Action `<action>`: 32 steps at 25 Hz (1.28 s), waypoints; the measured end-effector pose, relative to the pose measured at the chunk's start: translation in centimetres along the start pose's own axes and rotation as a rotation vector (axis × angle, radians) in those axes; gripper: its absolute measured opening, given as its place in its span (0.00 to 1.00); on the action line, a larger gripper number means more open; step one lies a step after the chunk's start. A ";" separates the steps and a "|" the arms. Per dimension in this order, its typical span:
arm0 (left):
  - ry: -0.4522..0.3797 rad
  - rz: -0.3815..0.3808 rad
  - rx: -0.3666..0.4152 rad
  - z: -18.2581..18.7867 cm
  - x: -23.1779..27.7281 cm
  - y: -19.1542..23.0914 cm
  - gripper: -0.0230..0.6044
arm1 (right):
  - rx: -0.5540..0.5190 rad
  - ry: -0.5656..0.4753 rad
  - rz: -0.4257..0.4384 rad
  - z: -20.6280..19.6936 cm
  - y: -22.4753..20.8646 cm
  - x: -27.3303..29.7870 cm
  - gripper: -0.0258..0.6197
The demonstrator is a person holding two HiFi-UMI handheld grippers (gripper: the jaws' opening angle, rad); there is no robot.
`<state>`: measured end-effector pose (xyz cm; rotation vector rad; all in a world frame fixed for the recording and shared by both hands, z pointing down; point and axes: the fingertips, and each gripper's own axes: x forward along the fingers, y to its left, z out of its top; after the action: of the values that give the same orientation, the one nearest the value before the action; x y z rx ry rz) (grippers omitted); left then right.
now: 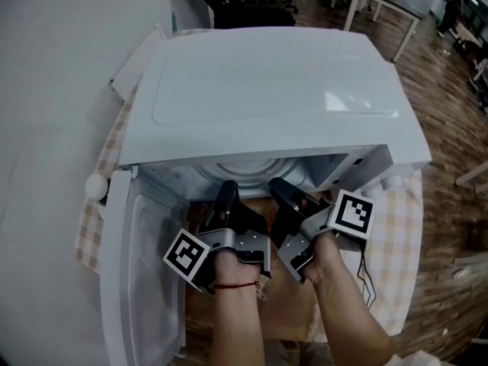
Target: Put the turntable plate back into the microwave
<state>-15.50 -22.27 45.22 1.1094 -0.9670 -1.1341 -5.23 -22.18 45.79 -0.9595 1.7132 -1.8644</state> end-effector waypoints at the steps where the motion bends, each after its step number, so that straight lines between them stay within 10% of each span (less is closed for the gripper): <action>1: 0.004 -0.002 0.002 -0.1 0.0 -0.1 0.09 | 0.021 -0.014 0.007 0.1 -0.2 0.0 0.21; 32: 0.284 0.079 0.171 -1.9 0.1 1.8 0.09 | 0.105 -0.194 -0.088 1.9 -1.7 0.7 0.12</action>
<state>-13.29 -21.97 46.57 1.3179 -0.8865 -0.8146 -4.03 -23.73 47.60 -1.1483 1.4672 -1.8294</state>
